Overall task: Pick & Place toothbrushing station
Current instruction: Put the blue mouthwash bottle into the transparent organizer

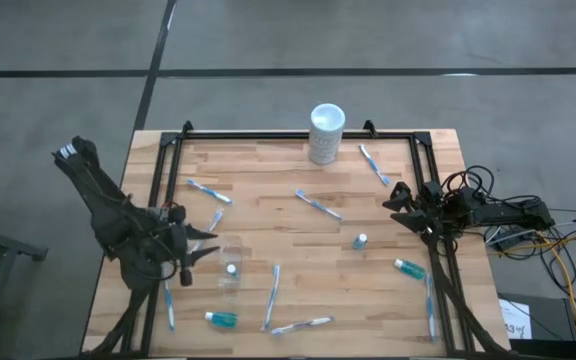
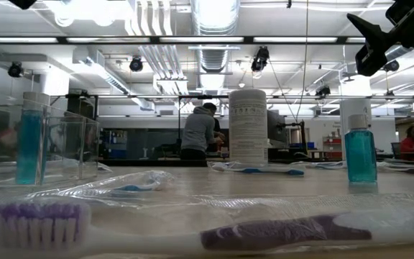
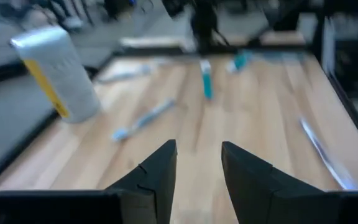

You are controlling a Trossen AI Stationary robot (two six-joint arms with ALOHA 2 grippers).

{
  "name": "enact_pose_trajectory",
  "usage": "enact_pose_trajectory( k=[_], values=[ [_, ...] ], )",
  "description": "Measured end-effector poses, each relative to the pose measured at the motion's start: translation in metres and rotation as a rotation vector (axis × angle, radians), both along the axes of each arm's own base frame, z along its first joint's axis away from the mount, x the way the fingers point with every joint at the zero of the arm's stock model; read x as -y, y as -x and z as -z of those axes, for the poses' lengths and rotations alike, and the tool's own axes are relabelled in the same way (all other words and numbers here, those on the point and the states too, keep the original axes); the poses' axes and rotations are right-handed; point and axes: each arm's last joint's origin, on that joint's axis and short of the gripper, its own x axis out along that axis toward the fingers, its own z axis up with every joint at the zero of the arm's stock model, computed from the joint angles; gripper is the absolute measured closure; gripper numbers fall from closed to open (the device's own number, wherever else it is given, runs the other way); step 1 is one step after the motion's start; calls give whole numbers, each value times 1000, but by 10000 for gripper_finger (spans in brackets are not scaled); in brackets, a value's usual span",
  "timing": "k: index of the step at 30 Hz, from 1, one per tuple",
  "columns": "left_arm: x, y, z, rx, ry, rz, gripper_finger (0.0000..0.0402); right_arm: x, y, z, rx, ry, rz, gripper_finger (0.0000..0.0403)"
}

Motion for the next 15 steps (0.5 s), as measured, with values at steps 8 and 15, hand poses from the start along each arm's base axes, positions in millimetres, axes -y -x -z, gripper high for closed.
enact_pose_trajectory(
  k=[8, 15],
  values=[
    [-6, 19, -11, -426, 300, 182, 268, 0, 0, 0, 0, 0, 0, 197],
    [1, 18, -7, -532, 320, 293, 268, 0, 0, 0, 0, 0, 0, 197]
  ],
)
